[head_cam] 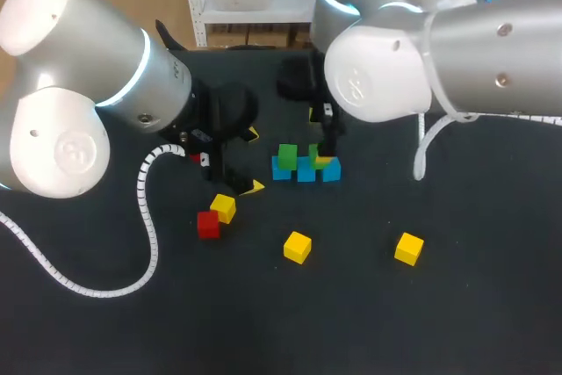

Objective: Place the blue cubes, place green cubes on the blue cubes, place the yellow cubes on the green cubes, then place the red cubes on the yellow cubes, and place purple cube on the red cubes.

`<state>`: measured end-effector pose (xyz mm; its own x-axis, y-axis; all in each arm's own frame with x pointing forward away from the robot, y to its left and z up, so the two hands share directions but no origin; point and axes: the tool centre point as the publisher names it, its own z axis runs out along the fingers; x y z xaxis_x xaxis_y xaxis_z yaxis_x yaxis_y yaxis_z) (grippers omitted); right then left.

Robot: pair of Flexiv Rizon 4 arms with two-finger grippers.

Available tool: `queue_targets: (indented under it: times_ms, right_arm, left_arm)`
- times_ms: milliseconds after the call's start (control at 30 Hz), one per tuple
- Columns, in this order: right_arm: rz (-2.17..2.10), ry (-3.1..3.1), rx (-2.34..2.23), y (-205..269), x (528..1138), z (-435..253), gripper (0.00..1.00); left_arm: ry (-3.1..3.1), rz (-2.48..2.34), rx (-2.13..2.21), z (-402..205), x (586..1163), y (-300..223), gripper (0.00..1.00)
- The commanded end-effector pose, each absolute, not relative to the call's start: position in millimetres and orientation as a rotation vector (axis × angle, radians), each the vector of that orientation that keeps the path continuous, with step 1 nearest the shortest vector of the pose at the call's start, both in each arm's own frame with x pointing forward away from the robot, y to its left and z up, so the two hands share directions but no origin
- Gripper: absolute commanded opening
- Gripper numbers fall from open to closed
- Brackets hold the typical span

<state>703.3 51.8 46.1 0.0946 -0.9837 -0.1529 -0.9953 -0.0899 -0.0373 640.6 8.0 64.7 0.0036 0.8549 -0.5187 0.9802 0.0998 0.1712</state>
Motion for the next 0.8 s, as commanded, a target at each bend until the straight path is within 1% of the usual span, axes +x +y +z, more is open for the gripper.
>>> queue_targets:
  times_ms: [33, 433, 800]
  right_arm:
    - [0.143, 1.966, -2.290, 67, 700, 44, 1.00]
    - [0.154, 1.932, -2.342, 96, 708, 40, 1.00]
    - [0.263, 1.992, -2.308, 97, 704, 29, 1.00]
  left_arm:
    - [1.879, -0.335, 1.790, 64, 641, 10, 1.00]
    - [1.879, -0.335, 1.790, 64, 641, 10, 1.00]
    - [1.879, -0.335, 1.790, 64, 641, 10, 1.00]
